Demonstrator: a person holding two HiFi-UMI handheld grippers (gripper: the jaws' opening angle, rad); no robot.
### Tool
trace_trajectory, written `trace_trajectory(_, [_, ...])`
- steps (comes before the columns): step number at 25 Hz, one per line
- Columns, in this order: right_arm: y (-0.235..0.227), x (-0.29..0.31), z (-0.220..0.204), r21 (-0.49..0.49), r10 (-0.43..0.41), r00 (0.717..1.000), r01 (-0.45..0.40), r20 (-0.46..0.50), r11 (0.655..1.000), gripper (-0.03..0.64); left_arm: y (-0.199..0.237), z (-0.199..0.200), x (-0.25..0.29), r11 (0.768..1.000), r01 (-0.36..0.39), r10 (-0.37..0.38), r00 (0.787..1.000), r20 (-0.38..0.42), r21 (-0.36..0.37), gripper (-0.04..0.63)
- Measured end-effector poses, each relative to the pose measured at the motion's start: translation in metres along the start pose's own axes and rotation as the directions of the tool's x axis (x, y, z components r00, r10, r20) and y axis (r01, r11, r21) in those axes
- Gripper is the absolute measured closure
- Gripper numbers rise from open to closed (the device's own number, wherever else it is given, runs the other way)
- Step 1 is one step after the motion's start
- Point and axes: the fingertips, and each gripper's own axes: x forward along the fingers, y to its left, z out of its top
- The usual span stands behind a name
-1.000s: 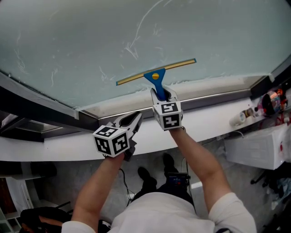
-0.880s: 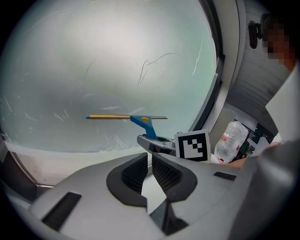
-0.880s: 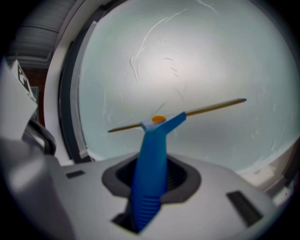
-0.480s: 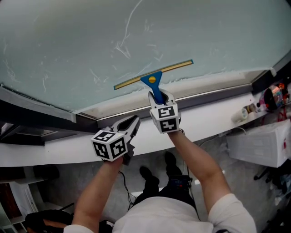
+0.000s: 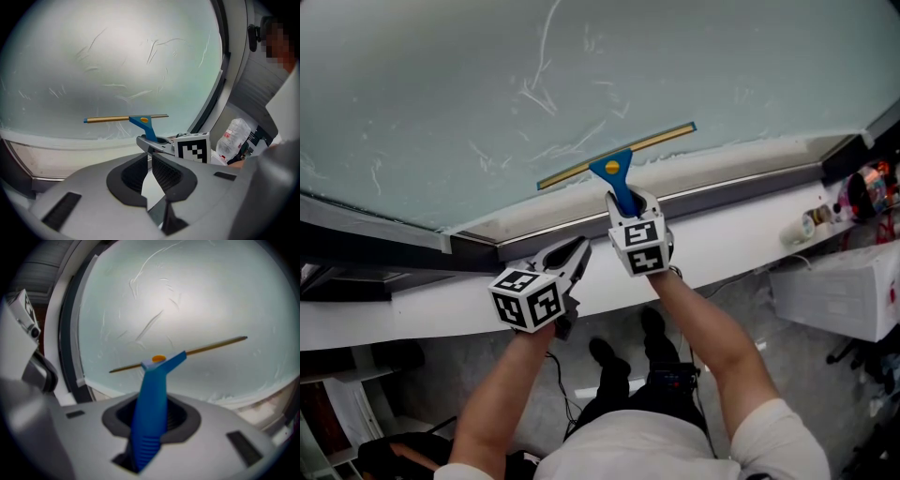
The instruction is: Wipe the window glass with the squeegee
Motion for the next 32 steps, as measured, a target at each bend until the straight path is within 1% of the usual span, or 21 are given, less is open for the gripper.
trace_trajectory(4, [0.000,0.003,-0.009,-0.009,-0.001,1.000,0.001,-0.002,1.000,0.499,0.002,-0.007,0.005,1.000,0.001,-0.001,1.000,-0.009,-0.004,0.543])
trace_trajectory(17, [-0.004,0.015,-0.050,0.022,0.003,0.999,-0.002,-0.048,1.000,0.499,0.006,-0.033,0.023,1.000,0.014,-0.016,0.999,-0.046,-0.026,0.543])
trace_trajectory(28, [-0.003,0.029,-0.080,0.057,0.004,0.997,0.000,-0.076,0.998,0.499,0.017,-0.060,0.030,0.999,0.012,-0.016,0.997,-0.081,-0.047,0.543])
trace_trajectory(32, [-0.002,0.034,-0.091,0.087,0.009,0.996,-0.001,-0.086,0.996,0.499,0.021,-0.067,0.032,0.999,0.013,-0.017,0.996,-0.090,-0.050,0.543])
